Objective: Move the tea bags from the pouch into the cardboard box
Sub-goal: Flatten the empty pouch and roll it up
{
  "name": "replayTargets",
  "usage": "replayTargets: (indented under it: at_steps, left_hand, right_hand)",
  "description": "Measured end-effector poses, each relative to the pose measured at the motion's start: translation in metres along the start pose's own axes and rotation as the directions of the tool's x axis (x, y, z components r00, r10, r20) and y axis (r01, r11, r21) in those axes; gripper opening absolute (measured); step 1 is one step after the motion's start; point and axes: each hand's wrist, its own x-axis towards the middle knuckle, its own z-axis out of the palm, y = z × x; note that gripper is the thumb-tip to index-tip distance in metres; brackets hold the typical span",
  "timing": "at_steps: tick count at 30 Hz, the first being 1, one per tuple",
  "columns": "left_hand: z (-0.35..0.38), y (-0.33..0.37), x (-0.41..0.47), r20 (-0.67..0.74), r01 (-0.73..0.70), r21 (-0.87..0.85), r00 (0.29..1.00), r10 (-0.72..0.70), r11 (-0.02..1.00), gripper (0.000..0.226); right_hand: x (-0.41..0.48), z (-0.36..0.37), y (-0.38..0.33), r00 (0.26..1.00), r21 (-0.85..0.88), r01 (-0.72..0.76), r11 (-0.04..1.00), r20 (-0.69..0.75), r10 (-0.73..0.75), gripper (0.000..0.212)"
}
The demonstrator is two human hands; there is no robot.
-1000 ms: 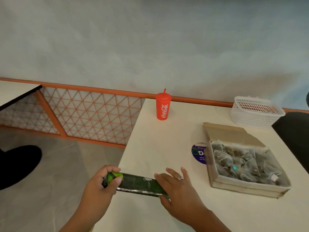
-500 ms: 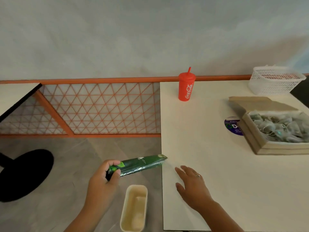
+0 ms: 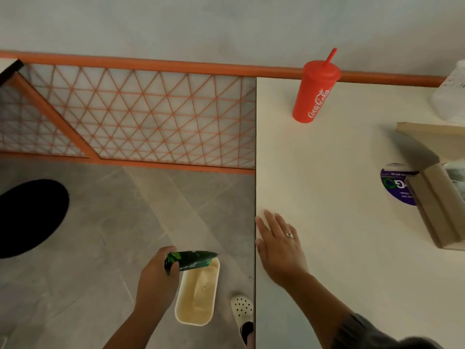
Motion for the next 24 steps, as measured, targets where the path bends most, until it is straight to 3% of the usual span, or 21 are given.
replayTargets:
  at_steps: [5,16,24]
  left_hand:
    - [0.071,-0.045,0.048,0.077,0.106,0.086,0.991,-0.113,0.991,0.032]
    - [0.211,-0.150,0.096,0.164,0.172,0.189,0.965,-0.204,0.967,0.037]
    - [0.263,-0.194,0.112,0.181,0.263,0.186,0.938,-0.297,0.947,0.033]
  right_hand:
    - [0.067,-0.008,0.009,0.996,-0.015,-0.039,0.999,-0.087,0.037,0.051]
    - [0.129,-0.005,0.015,0.951,-0.061,-0.047,0.997,-0.308,0.026,0.051]
    - [0.128,-0.005,0.016,0.953,-0.089,-0.042,0.995,-0.301,0.013,0.049]
